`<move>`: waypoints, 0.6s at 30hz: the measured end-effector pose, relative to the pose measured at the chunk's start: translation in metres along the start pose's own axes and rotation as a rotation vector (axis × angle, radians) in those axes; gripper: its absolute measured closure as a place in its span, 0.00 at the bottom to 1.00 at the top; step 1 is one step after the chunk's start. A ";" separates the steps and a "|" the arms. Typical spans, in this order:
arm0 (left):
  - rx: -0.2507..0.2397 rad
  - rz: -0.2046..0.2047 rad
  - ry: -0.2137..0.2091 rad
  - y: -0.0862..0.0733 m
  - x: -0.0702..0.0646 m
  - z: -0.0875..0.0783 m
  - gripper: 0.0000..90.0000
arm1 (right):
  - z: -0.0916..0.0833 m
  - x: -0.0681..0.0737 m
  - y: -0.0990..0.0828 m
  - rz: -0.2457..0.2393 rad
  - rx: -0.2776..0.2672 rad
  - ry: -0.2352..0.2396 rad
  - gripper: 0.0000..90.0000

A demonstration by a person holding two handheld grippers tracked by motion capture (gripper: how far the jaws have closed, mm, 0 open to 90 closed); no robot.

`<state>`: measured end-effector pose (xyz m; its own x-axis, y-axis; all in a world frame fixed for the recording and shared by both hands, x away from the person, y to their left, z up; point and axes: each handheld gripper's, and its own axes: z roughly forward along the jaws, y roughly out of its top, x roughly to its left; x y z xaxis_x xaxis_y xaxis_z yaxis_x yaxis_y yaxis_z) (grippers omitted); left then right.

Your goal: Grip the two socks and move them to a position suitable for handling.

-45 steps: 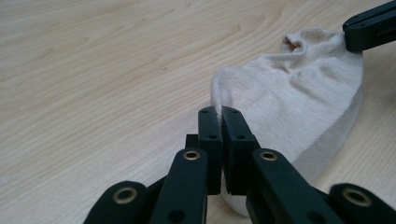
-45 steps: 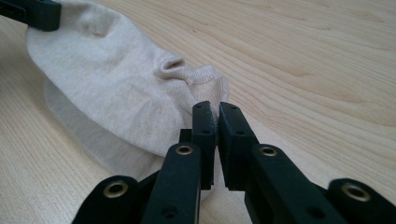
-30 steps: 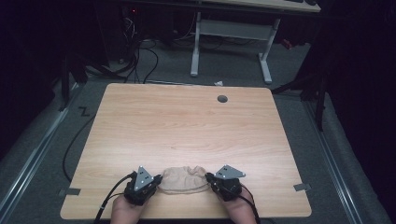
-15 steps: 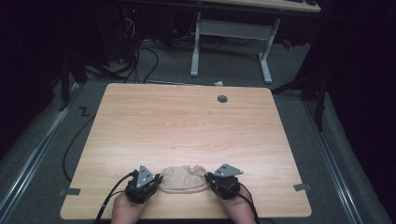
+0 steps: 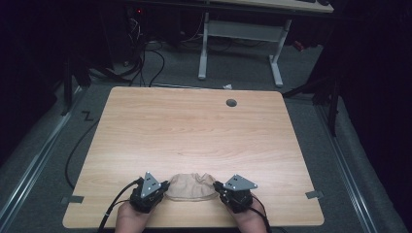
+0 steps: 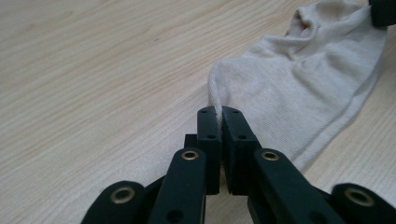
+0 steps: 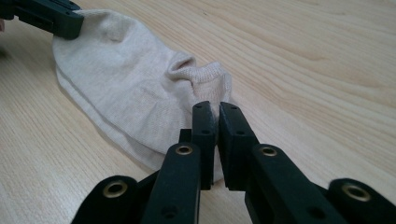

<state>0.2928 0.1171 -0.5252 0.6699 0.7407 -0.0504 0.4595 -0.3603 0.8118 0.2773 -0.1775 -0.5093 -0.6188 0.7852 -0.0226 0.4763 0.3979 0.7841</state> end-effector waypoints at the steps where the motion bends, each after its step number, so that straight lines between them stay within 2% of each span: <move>1: 0.030 0.061 0.015 0.000 0.005 -0.001 0.95 | 0.001 -0.001 -0.002 0.007 0.006 0.003 0.95; 9: 0.048 0.062 0.010 0.000 0.006 0.001 0.92 | 0.004 -0.005 -0.008 0.030 0.063 0.029 0.95; 10: 0.036 0.061 0.008 0.000 0.006 -0.001 0.93 | 0.003 -0.005 -0.008 0.024 0.051 0.024 0.95; 11: -0.004 -0.010 -0.013 0.000 0.000 -0.002 0.95 | -0.002 -0.004 -0.007 0.024 0.024 0.019 0.96; 12: -0.018 -0.014 -0.014 0.001 -0.001 -0.004 0.96 | -0.008 -0.004 -0.006 0.030 -0.004 0.020 0.96; 13: -0.011 0.016 -0.012 0.002 0.001 -0.006 0.96 | -0.012 -0.004 -0.005 0.035 -0.018 0.023 0.96; 14: 0.016 0.077 -0.003 0.004 0.005 -0.008 0.96 | -0.014 -0.004 -0.005 0.040 -0.019 0.027 0.96; 18: 0.060 0.070 -0.002 -0.002 0.005 0.000 0.94 | -0.003 -0.001 -0.014 0.033 0.057 0.040 0.95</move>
<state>0.2956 0.1214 -0.5269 0.7029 0.7113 0.0044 0.4451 -0.4447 0.7772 0.2688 -0.1853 -0.5186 -0.6261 0.7792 0.0287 0.5309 0.3991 0.7476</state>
